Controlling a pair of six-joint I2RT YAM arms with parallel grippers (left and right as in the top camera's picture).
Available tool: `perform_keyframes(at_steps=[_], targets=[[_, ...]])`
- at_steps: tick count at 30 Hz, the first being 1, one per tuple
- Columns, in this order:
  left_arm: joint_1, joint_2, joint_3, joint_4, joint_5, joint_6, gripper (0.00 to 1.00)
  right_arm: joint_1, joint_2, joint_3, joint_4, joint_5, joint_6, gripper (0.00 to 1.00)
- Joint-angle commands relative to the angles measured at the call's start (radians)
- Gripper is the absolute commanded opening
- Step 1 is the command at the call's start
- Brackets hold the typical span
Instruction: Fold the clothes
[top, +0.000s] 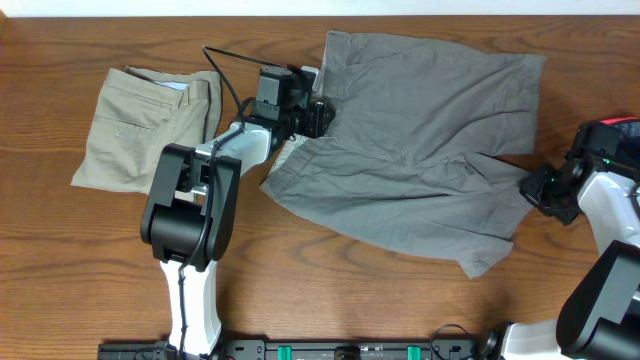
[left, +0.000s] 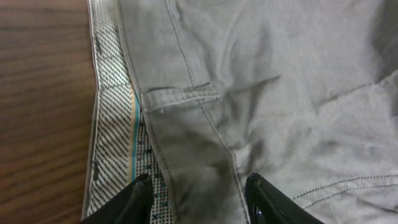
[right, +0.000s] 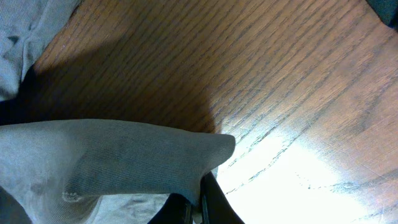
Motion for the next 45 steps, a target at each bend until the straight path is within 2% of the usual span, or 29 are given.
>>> perform_keyframes(at_steps=[1,3,6,9,11,20,28,31,32,33,34,35,36,37,39,42,45], targets=[[-0.014,0.019,0.023,-0.008,-0.005,0.013,0.47,0.003,0.002,0.001,0.002,0.000,-0.009,0.04],[-0.019,0.019,0.023,-0.007,0.014,0.013,0.44,0.004,0.002,0.001,0.001,0.000,-0.009,0.05],[-0.019,0.019,0.023,-0.007,0.071,0.013,0.33,0.003,0.002,0.001,-0.003,0.000,-0.009,0.05],[-0.016,0.019,0.023,0.001,0.070,0.013,0.20,0.004,0.002,0.001,-0.002,0.000,-0.009,0.05],[-0.007,0.018,0.023,0.023,0.069,0.013,0.06,0.003,0.002,0.001,-0.002,0.000,-0.009,0.05],[0.074,-0.048,0.026,0.023,0.063,-0.025,0.06,0.003,0.002,0.001,-0.002,0.004,-0.009,0.06],[0.137,-0.084,0.026,-0.048,-0.082,-0.024,0.06,0.003,0.002,0.001,0.008,0.005,-0.009,0.06],[0.138,-0.084,0.025,-0.062,-0.082,-0.017,0.06,0.003,0.002,0.001,0.009,0.008,-0.009,0.07],[0.136,-0.084,0.025,-0.064,-0.071,-0.017,0.08,0.003,0.002,0.001,0.009,0.008,-0.009,0.09],[0.134,-0.084,0.025,-0.072,-0.058,-0.017,0.24,0.003,0.002,0.001,0.009,0.008,-0.009,0.17],[0.133,-0.084,0.025,-0.083,-0.058,-0.018,0.32,0.003,0.002,0.001,0.010,0.008,-0.010,0.25],[0.133,-0.084,0.025,-0.105,-0.058,-0.018,0.38,0.003,0.002,0.001,0.010,0.012,-0.010,0.34],[0.133,-0.084,0.026,-0.136,-0.058,-0.018,0.45,0.003,0.002,0.001,0.010,0.029,-0.010,0.49],[0.133,-0.084,0.025,-0.169,-0.058,-0.018,0.50,0.001,0.002,0.001,0.010,0.048,-0.009,0.58],[0.133,-0.085,0.026,-0.238,-0.057,-0.017,0.53,-0.013,0.002,0.001,0.014,0.067,-0.009,0.61],[0.133,-0.085,0.025,-0.316,-0.057,-0.009,0.56,-0.068,0.002,0.001,0.013,0.066,-0.009,0.60],[0.133,-0.085,0.026,-0.370,-0.021,0.025,0.57,-0.137,0.003,0.001,0.027,-0.003,-0.010,0.44]])
